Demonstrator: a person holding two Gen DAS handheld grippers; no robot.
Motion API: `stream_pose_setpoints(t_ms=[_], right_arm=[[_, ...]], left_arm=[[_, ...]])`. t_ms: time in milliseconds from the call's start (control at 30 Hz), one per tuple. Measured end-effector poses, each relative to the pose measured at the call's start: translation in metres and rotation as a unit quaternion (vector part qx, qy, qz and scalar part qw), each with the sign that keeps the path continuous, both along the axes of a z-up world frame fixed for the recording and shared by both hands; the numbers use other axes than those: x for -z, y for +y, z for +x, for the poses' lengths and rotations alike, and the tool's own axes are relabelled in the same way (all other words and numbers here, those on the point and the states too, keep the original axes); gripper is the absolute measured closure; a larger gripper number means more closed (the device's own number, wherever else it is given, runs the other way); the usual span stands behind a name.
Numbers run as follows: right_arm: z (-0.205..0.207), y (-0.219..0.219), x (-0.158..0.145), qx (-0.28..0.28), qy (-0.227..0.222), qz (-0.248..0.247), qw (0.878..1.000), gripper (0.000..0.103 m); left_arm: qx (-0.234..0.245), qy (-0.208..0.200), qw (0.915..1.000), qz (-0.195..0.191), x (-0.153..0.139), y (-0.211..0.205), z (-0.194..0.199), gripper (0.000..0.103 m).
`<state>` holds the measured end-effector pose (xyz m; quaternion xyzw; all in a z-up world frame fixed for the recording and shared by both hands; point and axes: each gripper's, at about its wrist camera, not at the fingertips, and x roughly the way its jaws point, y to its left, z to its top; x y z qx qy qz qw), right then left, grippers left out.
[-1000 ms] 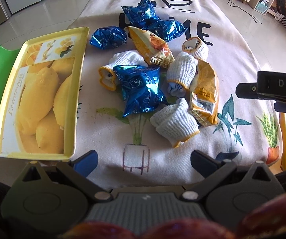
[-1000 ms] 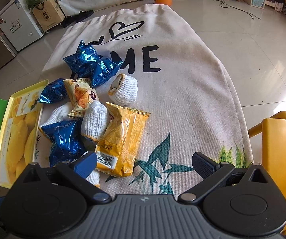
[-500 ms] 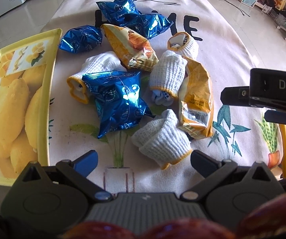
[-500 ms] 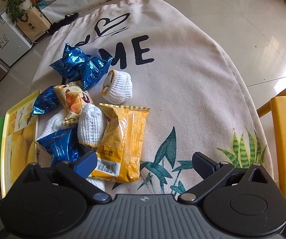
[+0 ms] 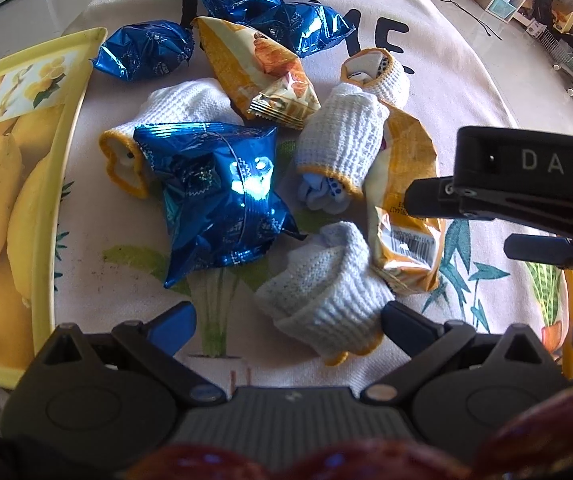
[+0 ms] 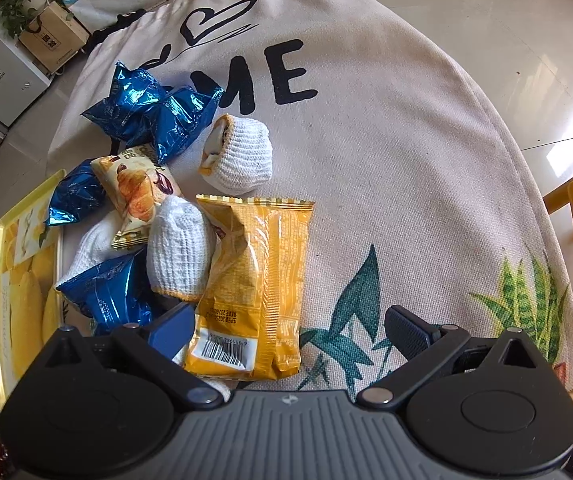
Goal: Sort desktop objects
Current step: 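Grasp the yellow snack bag with the right tool while the left tool grasps a white glove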
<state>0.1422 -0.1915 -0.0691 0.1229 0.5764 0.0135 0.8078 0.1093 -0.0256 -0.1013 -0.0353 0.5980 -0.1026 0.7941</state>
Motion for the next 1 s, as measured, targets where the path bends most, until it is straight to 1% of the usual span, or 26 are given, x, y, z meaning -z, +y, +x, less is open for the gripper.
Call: stream_pose_setpoints(t_ms=[33, 200, 300, 400, 533, 633, 767, 1000], right_arm=[[0.001, 0.000, 0.001, 0.000, 0.003, 0.000, 1.000, 0.007], [0.006, 0.004, 0.007, 0.001, 0.010, 0.003, 1.000, 0.007], [0.008, 0.008, 0.011, -0.005, 0.010, -0.004, 1.000, 0.007], [0.009, 0.011, 0.013, -0.009, 0.008, -0.009, 1.000, 0.007], [0.009, 0.014, 0.012, -0.012, 0.000, -0.031, 0.999, 0.007], [0.010, 0.013, 0.012, -0.003, -0.005, -0.053, 0.999, 0.007], [0.009, 0.008, 0.014, 0.014, 0.004, -0.045, 0.999, 0.007], [0.006, 0.011, 0.019, 0.006, 0.009, -0.037, 0.999, 0.007]], left_arm=[[0.003, 0.000, 1.0000, 0.000, 0.001, -0.002, 0.000, 0.000], [0.014, -0.005, 0.9999, 0.000, 0.003, -0.006, 0.001, 0.000], [0.010, -0.002, 0.9999, 0.000, 0.007, -0.005, 0.001, 0.000], [-0.004, 0.003, 1.0000, -0.002, 0.006, 0.001, -0.001, 0.000], [-0.014, 0.001, 0.9999, -0.002, 0.002, 0.013, -0.005, 0.000], [-0.024, 0.003, 0.9997, -0.006, 0.001, 0.027, -0.010, 0.000], [-0.029, 0.006, 0.9995, -0.014, 0.002, 0.038, -0.015, 0.000], [-0.017, -0.002, 0.9998, -0.004, 0.000, 0.023, -0.014, 0.000]])
